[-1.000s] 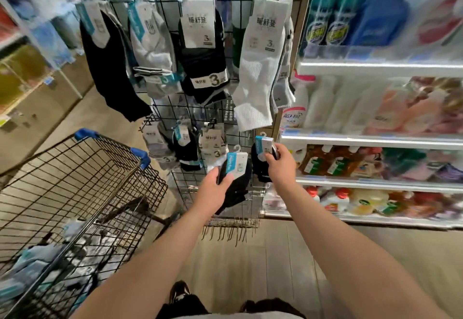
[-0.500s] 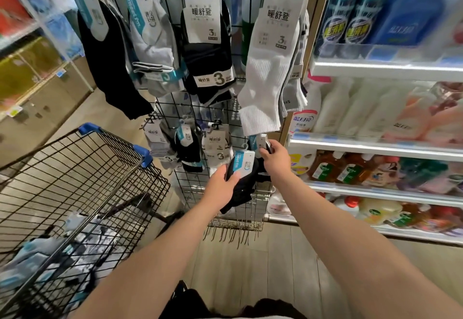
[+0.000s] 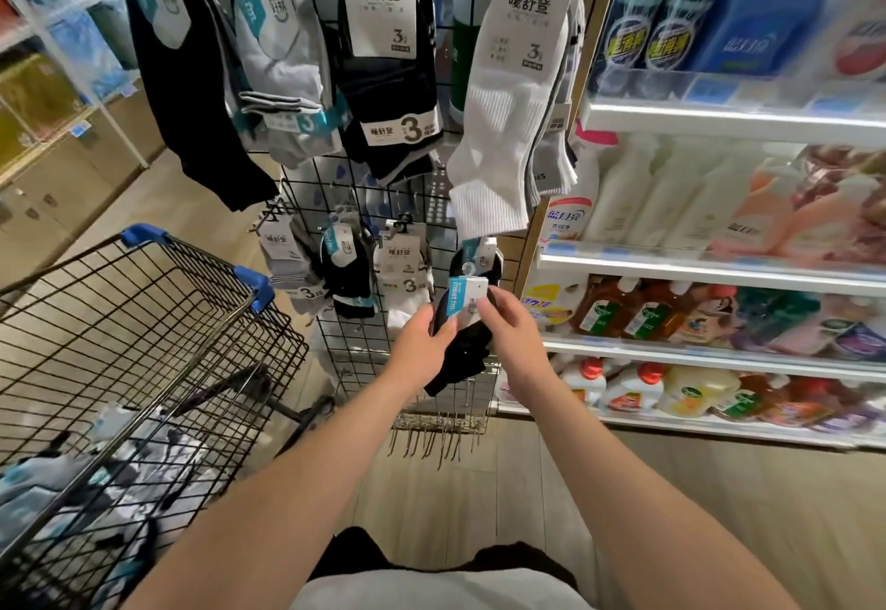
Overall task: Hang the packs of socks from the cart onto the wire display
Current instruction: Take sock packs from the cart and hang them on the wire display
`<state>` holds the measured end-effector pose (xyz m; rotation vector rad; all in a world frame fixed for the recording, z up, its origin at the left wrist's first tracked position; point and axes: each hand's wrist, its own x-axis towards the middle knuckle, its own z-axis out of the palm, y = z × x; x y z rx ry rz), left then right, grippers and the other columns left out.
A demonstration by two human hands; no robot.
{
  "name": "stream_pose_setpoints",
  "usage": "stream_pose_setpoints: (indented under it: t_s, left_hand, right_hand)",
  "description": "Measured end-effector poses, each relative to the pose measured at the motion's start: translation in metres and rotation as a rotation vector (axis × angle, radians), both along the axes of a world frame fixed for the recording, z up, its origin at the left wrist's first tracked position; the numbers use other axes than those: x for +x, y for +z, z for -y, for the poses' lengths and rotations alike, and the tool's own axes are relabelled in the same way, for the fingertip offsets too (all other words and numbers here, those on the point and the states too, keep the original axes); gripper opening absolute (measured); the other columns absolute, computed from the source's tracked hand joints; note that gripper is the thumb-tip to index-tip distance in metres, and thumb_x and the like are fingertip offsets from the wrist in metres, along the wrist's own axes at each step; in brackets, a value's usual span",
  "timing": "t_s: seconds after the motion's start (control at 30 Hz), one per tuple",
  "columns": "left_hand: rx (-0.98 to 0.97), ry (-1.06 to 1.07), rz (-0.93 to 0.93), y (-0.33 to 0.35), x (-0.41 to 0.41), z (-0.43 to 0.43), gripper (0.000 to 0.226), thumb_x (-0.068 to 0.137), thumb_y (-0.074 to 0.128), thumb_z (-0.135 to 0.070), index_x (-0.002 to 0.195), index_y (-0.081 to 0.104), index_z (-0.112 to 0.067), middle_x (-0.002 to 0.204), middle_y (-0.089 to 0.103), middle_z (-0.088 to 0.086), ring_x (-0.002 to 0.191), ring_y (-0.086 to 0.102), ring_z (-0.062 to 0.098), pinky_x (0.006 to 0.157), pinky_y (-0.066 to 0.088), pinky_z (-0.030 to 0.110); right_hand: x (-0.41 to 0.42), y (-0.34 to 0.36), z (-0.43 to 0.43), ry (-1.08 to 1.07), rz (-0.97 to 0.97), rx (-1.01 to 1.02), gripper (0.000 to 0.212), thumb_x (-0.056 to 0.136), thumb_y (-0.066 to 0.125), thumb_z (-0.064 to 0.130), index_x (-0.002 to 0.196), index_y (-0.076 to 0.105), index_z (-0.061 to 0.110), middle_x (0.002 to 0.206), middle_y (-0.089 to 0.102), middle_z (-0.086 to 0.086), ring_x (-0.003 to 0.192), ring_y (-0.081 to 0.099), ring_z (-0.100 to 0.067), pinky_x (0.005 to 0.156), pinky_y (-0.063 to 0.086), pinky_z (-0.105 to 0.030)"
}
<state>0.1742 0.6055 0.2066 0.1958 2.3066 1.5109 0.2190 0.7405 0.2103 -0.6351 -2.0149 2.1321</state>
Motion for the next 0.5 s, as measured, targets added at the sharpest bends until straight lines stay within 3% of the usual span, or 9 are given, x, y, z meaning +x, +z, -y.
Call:
stream_pose_setpoints:
  t_s: [0.1, 0.2, 0.3, 0.37, 0.5]
  left_hand:
    - [0.018, -0.014, 0.016, 0.001, 0.001, -0.005, 0.03, 0.102, 0.052, -0.038, 0.13, 0.055, -0.027, 0.117, 0.067, -0.005, 0.105, 0.064, 0.009, 0.088, 0.058, 0.035]
    - [0.0, -0.038, 0.017, 0.005, 0.0, -0.006, 0.033, 0.103, 0.05, -0.039, 0.132, 0.053, -0.025, 0.121, 0.066, -0.004, 0.101, 0.063, 0.004, 0.079, 0.056, 0.026]
    - [0.067, -0.03, 0.016, 0.014, -0.004, -0.004, 0.041, 0.105, 0.049, -0.029, 0.145, 0.046, -0.023, 0.133, 0.053, -0.012, 0.114, 0.054, 0.004, 0.092, 0.044, 0.022]
    - [0.106, -0.031, 0.035, 0.021, -0.008, -0.002, 0.043, 0.106, 0.048, -0.026, 0.148, 0.043, -0.019, 0.139, 0.051, -0.009, 0.119, 0.048, 0.004, 0.097, 0.037, 0.022]
    - [0.025, -0.028, -0.021, 0.02, -0.02, -0.001, 0.039, 0.104, 0.047, -0.037, 0.14, 0.051, -0.022, 0.144, 0.055, -0.007, 0.115, 0.055, 0.006, 0.09, 0.042, 0.025]
  right_hand:
    - [0.002, -0.003, 0.003, 0.02, 0.006, 0.07, 0.025, 0.098, 0.061, 0.02, 0.122, 0.063, 0.027, 0.109, 0.073, 0.007, 0.1, 0.071, -0.012, 0.076, 0.059, -0.027]
    - [-0.002, 0.0, 0.001, -0.012, -0.011, 0.155, 0.025, 0.096, 0.06, 0.015, 0.12, 0.063, 0.025, 0.107, 0.073, 0.007, 0.097, 0.071, -0.011, 0.079, 0.059, -0.03]
    - [-0.006, 0.0, -0.007, -0.148, -0.03, 0.221, 0.024, 0.095, 0.06, 0.012, 0.115, 0.062, 0.025, 0.105, 0.069, 0.01, 0.099, 0.067, -0.01, 0.081, 0.053, -0.028]
    - [-0.008, -0.003, -0.016, -0.271, -0.019, 0.252, 0.026, 0.097, 0.058, 0.01, 0.118, 0.061, 0.024, 0.108, 0.066, 0.01, 0.104, 0.063, -0.012, 0.088, 0.052, -0.031]
    - [-0.024, -0.006, -0.027, -0.228, 0.028, 0.351, 0.027, 0.099, 0.054, 0.006, 0.12, 0.063, 0.021, 0.109, 0.065, 0.008, 0.108, 0.062, -0.017, 0.092, 0.051, -0.035]
